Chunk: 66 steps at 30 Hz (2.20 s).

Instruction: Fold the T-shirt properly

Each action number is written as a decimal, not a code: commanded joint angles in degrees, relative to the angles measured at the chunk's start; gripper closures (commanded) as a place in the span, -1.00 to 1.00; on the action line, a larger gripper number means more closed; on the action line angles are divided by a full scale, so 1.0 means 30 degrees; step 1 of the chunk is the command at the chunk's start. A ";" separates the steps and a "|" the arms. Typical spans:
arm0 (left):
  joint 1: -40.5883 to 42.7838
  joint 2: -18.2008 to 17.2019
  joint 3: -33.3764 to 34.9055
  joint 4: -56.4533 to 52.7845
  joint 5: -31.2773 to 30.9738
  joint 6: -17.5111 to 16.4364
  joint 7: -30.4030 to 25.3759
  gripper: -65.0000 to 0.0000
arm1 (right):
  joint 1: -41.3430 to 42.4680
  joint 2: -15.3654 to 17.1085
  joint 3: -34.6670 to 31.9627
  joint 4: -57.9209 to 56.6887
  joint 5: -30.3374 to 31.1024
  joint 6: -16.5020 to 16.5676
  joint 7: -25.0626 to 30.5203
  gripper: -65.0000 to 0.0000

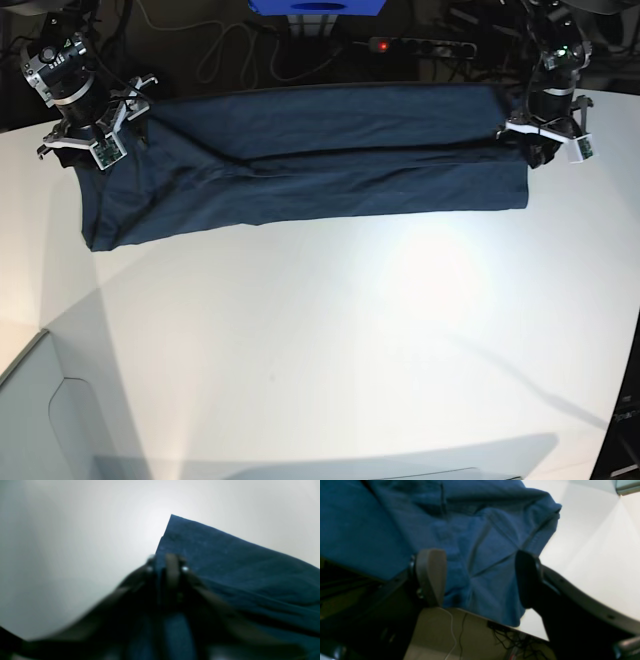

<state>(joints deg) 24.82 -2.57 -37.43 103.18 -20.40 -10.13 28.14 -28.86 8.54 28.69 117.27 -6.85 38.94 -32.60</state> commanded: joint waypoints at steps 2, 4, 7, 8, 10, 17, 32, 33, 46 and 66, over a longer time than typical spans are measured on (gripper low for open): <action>0.0211 -0.0096 -0.0139 0.0407 -0.0217 -0.0037 -0.0457 0.27 | 0.0903 0.0247 0.0152 -0.0044 0.0218 0.0354 0.0420 -0.26; 0.0240 -0.0155 -0.0139 0.0407 -0.0833 -0.0037 -0.0457 0.06 | 0.1694 0.0247 0.0152 -0.0571 0.0218 0.0354 0.0420 -0.26; 0.0533 -0.0301 -0.0227 0.0407 -0.1829 -0.0008 -0.0486 0.00 | 0.2866 0.0247 0.0181 -0.1597 -0.0192 0.0354 0.0097 -0.26; 0.0650 -0.0301 -0.0432 0.0495 -0.2181 -0.0008 -0.0486 -0.01 | 0.3364 0.0247 0.0152 -0.2007 -0.0573 0.0354 -0.0196 -0.26; 0.0650 -0.0301 -0.0959 0.0846 -0.2855 -0.0066 -0.0457 -0.01 | 0.4273 0.0247 0.0181 -0.2915 -0.1511 0.0354 -0.0547 -0.26; 0.0621 -0.0301 -0.1809 0.1169 -0.3265 -0.0096 -0.0457 -0.01 | 0.4331 0.0100 0.0064 -0.3970 -0.1775 0.0354 -0.0401 -0.26; 0.0445 -0.0301 -0.1604 0.0670 -0.3148 -0.0096 -0.0457 -0.01 | 0.2720 0.0100 -0.1841 -0.1919 -0.1716 0.0354 -0.0518 -0.26; 0.0328 -0.0301 -0.1604 0.0436 -0.3148 -0.0096 -0.0457 -0.01 | 0.2368 0.0100 -0.1841 -0.1186 -0.1716 0.0354 -0.0547 -0.26; -0.0727 -0.0331 -0.1575 -0.0238 -0.3060 -0.0096 -0.0457 -0.01 | -0.1471 -0.0808 -0.1694 0.0865 -0.1716 0.0354 -0.0547 -0.28; -0.0405 -0.0301 -0.1575 -0.0179 -0.3148 -0.0125 -0.0457 -0.01 | 0.0170 0.0627 -0.1343 -0.2007 -0.1804 0.0354 -0.0547 1.00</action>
<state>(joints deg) 23.35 -2.96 -41.85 101.67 -29.19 -10.15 28.16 -28.42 9.82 24.34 110.26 -12.56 39.38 -34.81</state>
